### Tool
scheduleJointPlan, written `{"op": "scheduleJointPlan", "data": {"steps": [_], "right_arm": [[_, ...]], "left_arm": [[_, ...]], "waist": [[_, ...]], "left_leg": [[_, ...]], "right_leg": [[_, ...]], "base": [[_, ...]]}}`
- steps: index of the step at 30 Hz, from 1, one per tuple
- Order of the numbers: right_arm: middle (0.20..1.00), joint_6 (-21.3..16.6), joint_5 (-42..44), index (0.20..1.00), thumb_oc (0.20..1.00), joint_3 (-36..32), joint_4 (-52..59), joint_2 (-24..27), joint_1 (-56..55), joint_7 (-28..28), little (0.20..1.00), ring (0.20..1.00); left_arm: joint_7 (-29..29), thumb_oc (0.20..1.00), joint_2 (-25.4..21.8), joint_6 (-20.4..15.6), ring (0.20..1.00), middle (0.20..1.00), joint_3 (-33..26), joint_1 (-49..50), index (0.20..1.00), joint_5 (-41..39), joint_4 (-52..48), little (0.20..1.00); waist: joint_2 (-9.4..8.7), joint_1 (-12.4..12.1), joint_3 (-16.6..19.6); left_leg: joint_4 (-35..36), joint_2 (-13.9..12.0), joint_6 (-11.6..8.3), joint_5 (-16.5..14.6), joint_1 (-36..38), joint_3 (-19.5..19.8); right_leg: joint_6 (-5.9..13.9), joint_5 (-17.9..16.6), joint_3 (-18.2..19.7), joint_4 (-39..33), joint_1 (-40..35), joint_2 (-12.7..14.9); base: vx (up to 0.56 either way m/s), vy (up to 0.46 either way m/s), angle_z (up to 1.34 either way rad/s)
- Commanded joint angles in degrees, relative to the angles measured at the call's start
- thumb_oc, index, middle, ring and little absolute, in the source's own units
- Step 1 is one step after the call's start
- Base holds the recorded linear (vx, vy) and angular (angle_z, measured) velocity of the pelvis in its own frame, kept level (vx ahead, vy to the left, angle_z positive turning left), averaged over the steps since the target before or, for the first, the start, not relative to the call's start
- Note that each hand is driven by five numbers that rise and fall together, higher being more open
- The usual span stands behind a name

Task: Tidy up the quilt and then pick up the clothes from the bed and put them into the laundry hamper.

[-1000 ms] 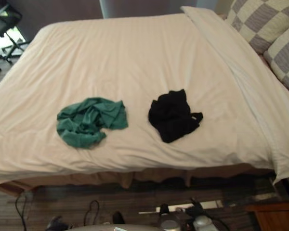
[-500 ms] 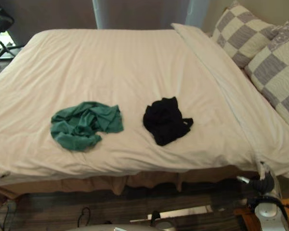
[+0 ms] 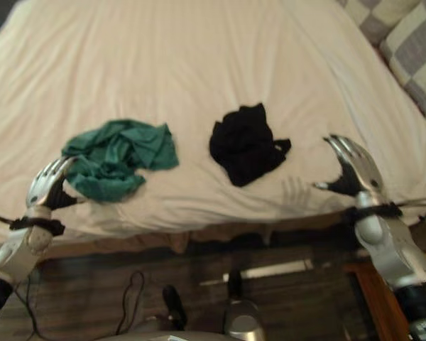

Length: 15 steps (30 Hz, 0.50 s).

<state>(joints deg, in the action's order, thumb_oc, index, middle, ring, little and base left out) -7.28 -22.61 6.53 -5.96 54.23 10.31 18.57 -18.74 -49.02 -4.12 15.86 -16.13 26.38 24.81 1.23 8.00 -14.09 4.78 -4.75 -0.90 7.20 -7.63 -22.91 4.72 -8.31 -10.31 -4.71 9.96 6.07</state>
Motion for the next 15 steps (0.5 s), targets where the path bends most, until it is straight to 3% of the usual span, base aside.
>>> {"op": "scheduleJointPlan", "data": {"steps": [1,7,8,9,10,15], "right_arm": [[1.000,-2.0,-2.5,1.000,1.000,1.8,4.5,4.3,6.9,2.6,1.000,1.000],[1.000,-2.3,-3.7,1.000,1.000,6.2,4.6,6.9,12.6,4.0,1.000,1.000],[1.000,-2.7,-3.8,1.000,1.000,7.2,5.6,7.7,14.9,4.3,1.000,1.000],[1.000,-2.7,-3.7,1.000,1.000,7.2,5.4,7.6,15.1,4.4,1.000,1.000],[1.000,-2.8,-3.9,1.000,1.000,7.1,5.9,7.9,15.7,4.5,1.000,1.000],[1.000,-2.7,-4.8,1.000,1.000,5.5,10.4,8.0,17.5,4.7,1.000,1.000]], "left_arm": [[-4.1,1.000,-6.6,2.9,1.000,1.000,0.2,-10.7,1.000,5.4,3.4,1.000],[-5.5,1.000,-10.6,6.3,1.000,1.000,7.2,-22.5,1.000,10.1,9.6,1.000],[-3.9,0.831,-11.9,7.2,0.831,0.831,10.4,-25.4,0.831,12.9,12.5,0.831],[-3.9,0.288,-11.9,7.2,0.288,0.288,10.8,-26.0,0.288,12.9,12.8,0.288],[-1.9,0.200,-11.9,6.8,0.200,0.200,11.2,-26.3,0.200,13.1,14.0,0.200],[1.5,0.200,-10.1,3.7,0.200,0.200,11.5,-23.4,0.200,12.2,13.0,0.200]], "waist": [[-1.38,0.9,-4.4],[-1.16,1.6,-6.1],[-0.90,1.7,-6.8],[-0.93,1.6,-6.8],[-0.89,1.6,-7.2],[-0.88,1.0,-7.1]], "left_leg": [[0.2,-2.5,-4.47,-3.3,-1.3,-0.5],[0.2,-2.9,-5.17,-3.0,-6.5,-0.7],[0.2,-3.1,-5.26,-2.5,-8.1,-1.0],[0.2,-3.1,-5.26,-2.5,-8.3,-1.0],[0.2,-3.1,-5.32,-2.4,-8.9,-1.1],[0.2,-3.0,-5.69,-2.4,-9.7,-0.7]], "right_leg": [[4.58,6.3,1.5,6.3,4.3,3.5],[5.27,6.9,1.9,8.4,10.6,3.9],[5.40,6.5,1.7,9.0,12.6,3.9],[5.39,6.5,1.7,9.0,12.8,3.9],[5.46,6.4,1.7,9.1,13.5,3.9],[5.38,5.8,1.4,7.9,13.8,3.9]], "base": [[-0.01,-0.016,-0.12],[-0.05,-0.015,-0.06],[-0.07,-0.014,-0.14],[-0.06,-0.010,-0.15],[-0.02,-0.012,-0.12],[0.02,-0.028,-0.05]]}}
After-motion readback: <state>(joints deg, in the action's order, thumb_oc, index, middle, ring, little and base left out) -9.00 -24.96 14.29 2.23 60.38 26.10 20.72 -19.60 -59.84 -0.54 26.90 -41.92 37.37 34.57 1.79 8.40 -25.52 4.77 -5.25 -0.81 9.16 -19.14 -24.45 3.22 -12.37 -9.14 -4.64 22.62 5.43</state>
